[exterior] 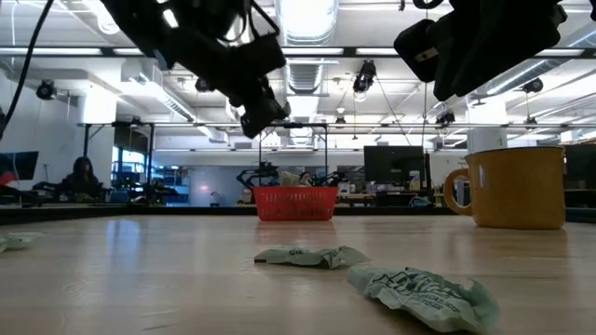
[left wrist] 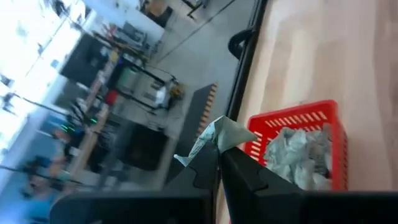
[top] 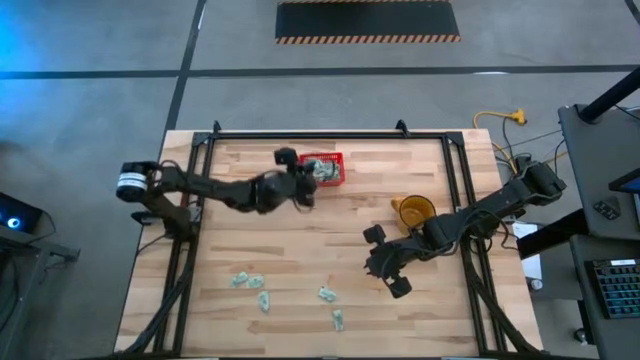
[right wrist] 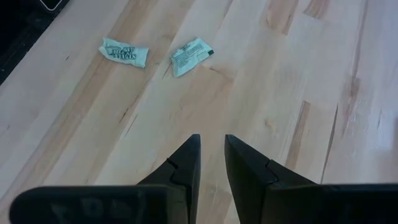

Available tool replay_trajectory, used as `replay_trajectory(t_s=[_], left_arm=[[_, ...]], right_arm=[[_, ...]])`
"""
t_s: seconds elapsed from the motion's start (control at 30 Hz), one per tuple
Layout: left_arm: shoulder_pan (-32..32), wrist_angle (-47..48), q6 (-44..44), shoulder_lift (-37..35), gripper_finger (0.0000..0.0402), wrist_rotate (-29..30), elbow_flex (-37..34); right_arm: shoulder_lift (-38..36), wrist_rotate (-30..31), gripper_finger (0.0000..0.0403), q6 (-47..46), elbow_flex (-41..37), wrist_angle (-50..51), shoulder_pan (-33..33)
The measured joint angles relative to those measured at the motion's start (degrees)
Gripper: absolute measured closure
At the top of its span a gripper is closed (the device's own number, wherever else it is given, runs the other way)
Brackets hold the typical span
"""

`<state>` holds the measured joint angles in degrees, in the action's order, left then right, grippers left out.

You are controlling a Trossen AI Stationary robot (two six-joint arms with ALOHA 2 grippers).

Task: Pick and place Stevia / Truvia into bins
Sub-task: Put the white stevia packet into the red bin

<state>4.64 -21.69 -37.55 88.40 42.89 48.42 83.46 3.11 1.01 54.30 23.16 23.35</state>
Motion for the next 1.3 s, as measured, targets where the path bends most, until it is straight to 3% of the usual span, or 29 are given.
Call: replay_trajectory(t_s=[0.17, 0.7, 1.3], left_arm=[[6.72, -0.23, 8.56, 0.02, 0.0402, -9.75, -0.04], [13.14, 1.18, 22.1, 0.09, 0.0401, -16.09, -0.55], [14.65, 0.75, 19.23, 11.28, 0.0401, -13.92, 2.43]], right_arm=[[0.0, 0.0, 0.0339, 0.43, -0.21, -0.02, 0.0], [0.0, 3.06, 0.0342, 1.1, -0.52, -0.17, -0.02], [0.0, 3.04, 0.0342, 1.1, -0.77, -0.86, -0.02]])
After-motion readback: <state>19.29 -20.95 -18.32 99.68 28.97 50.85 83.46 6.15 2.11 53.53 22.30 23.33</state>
